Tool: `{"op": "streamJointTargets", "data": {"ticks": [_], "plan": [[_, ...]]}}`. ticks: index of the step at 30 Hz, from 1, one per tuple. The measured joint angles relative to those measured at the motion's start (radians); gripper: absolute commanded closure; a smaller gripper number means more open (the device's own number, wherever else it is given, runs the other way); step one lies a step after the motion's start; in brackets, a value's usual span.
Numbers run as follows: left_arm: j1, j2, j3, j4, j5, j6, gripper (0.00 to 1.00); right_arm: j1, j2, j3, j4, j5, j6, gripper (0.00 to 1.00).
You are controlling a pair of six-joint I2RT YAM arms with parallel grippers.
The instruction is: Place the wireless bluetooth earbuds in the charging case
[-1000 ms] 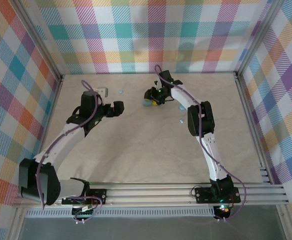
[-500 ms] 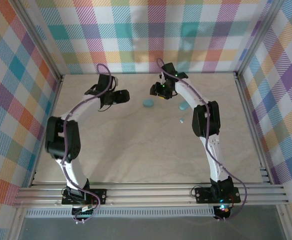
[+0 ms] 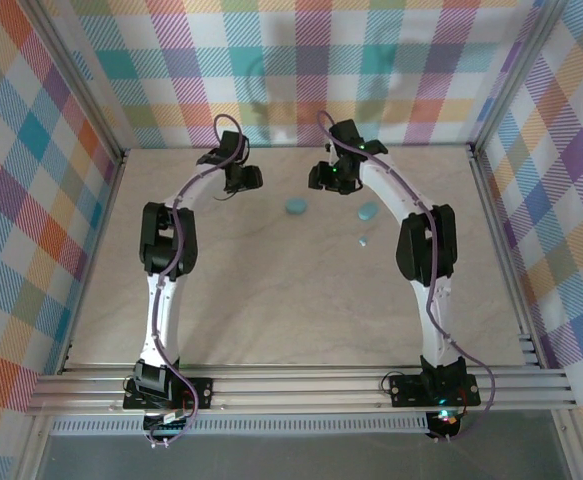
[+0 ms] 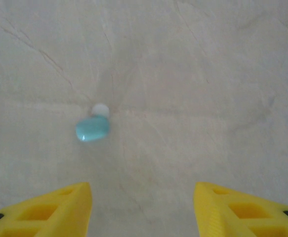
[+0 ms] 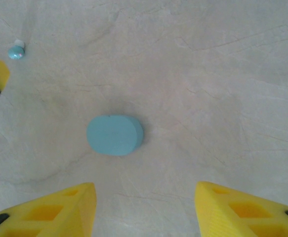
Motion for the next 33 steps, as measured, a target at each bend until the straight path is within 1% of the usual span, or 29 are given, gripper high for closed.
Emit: {"op": "streamJointTargets", "data": {"ticks": [6, 15, 21, 33], "plan": [[0.006, 0.09, 0.142, -0.053, -0.051, -0.012, 0.45, -0.008, -0.064, -0.068, 0.019, 0.019, -0.007, 0.44], [0.032, 0.184, 0.251, -0.083, -0.073, -0.038, 0.46, -0.024, -0.084, -0.126, 0.051, 0.02, -0.007, 0.44], [0.039, 0.255, 0.333, -0.113, -0.079, -0.047, 0.55, -0.026, -0.089, -0.158, 0.059, 0.02, -0.007, 0.44], [0.039, 0.255, 0.338, -0.148, -0.07, -0.049, 0.72, -0.037, -0.135, -0.172, 0.069, 0.024, -0.007, 0.44]]}}
